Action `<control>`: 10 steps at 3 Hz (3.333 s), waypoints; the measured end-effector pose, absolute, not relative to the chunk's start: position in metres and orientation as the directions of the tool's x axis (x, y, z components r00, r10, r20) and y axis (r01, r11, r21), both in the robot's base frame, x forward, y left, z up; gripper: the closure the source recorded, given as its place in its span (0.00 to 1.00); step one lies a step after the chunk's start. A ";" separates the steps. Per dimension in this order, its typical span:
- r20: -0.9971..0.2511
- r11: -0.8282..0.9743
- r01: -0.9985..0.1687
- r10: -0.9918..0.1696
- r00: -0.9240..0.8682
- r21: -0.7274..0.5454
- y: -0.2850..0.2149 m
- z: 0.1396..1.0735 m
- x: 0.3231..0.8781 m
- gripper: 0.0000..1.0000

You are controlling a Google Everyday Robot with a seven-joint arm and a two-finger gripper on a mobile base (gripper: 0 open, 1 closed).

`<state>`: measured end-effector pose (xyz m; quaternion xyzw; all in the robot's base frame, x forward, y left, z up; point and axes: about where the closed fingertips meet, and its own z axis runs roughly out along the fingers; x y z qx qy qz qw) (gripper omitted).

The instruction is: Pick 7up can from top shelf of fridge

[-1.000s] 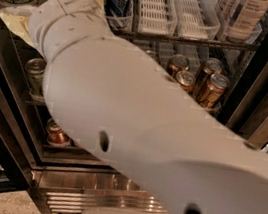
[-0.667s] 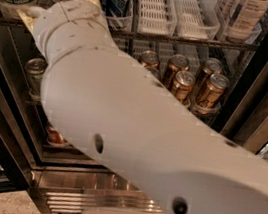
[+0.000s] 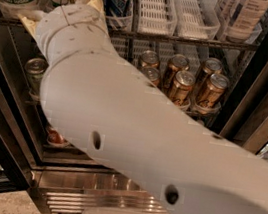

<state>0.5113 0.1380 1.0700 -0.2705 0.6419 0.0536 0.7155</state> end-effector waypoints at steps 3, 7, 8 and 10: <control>-0.960 0.872 -0.409 -0.211 0.184 -0.270 0.156 1.072 0.510 0.36; -0.968 0.931 -0.294 -0.167 0.189 -0.218 0.150 1.069 0.535 0.42; -0.967 0.943 -0.258 -0.164 0.193 -0.212 0.146 1.070 0.547 0.44; -0.967 0.962 -0.215 -0.118 0.227 -0.168 0.156 1.081 0.581 0.42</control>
Offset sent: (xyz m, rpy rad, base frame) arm 0.0025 0.0166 -0.0133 0.0829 0.0046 -0.0119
